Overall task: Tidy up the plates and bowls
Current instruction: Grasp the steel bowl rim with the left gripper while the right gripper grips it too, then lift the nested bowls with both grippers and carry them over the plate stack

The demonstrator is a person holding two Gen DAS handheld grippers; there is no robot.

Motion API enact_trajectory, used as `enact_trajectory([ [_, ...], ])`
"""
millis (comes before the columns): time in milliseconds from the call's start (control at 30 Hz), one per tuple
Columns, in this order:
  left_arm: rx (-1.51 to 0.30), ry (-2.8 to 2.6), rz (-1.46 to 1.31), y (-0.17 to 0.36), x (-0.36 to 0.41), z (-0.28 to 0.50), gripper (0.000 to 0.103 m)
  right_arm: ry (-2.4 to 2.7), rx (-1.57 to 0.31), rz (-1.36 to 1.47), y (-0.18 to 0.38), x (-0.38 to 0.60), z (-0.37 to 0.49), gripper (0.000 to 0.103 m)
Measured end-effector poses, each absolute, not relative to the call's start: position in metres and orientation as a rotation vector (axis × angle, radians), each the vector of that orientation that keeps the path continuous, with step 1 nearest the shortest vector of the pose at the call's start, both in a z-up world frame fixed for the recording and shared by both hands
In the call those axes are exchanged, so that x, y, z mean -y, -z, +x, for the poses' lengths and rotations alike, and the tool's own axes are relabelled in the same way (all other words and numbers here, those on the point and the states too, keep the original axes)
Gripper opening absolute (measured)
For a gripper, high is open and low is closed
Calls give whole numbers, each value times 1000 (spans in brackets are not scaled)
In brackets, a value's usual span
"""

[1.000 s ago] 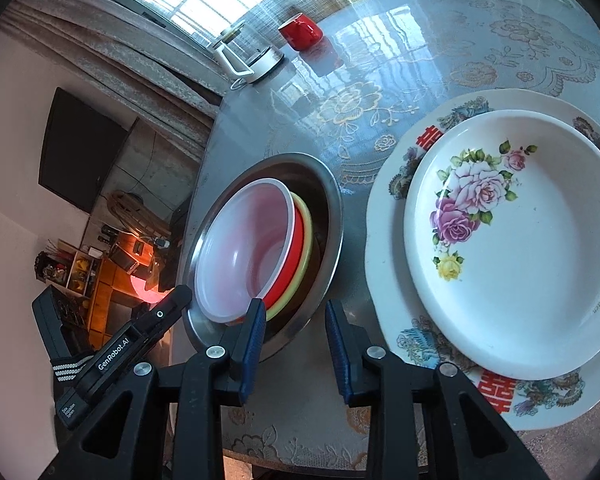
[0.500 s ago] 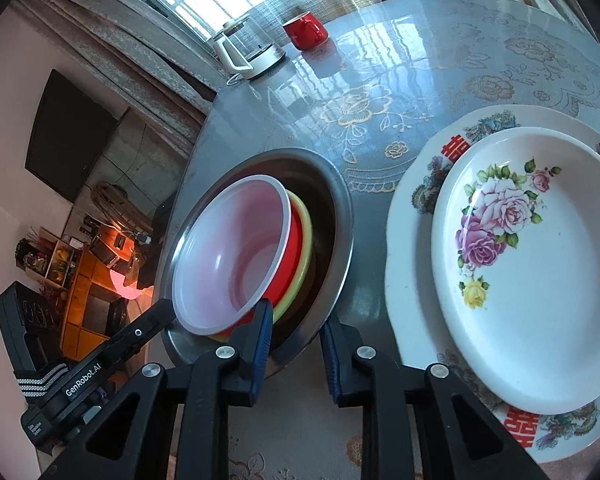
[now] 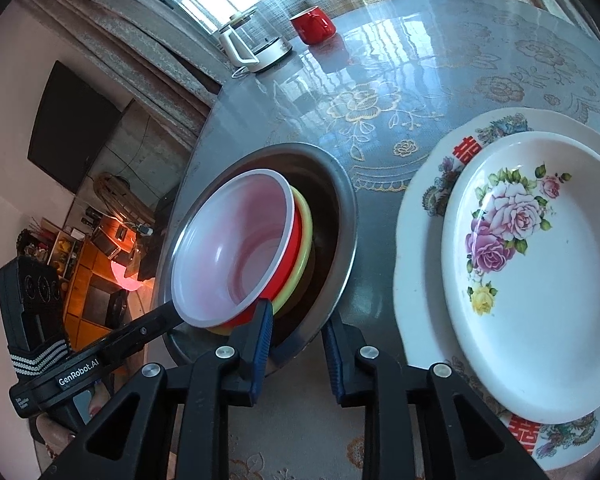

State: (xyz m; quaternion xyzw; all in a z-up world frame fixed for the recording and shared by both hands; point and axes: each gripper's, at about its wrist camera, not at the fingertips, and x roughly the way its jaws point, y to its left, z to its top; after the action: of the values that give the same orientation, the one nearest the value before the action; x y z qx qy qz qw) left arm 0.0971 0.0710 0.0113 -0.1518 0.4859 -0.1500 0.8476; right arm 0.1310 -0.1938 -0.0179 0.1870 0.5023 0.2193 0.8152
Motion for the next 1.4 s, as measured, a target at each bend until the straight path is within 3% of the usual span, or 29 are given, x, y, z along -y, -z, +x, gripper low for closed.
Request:
enact_trajectory([
  [633,-871,186,-157,-15,-52,78,28,-463,-997,304,16,188,129,25],
  [1400,-718,250,-51,-60,2,83,28,-404,-843,358,-20,239,108,25],
])
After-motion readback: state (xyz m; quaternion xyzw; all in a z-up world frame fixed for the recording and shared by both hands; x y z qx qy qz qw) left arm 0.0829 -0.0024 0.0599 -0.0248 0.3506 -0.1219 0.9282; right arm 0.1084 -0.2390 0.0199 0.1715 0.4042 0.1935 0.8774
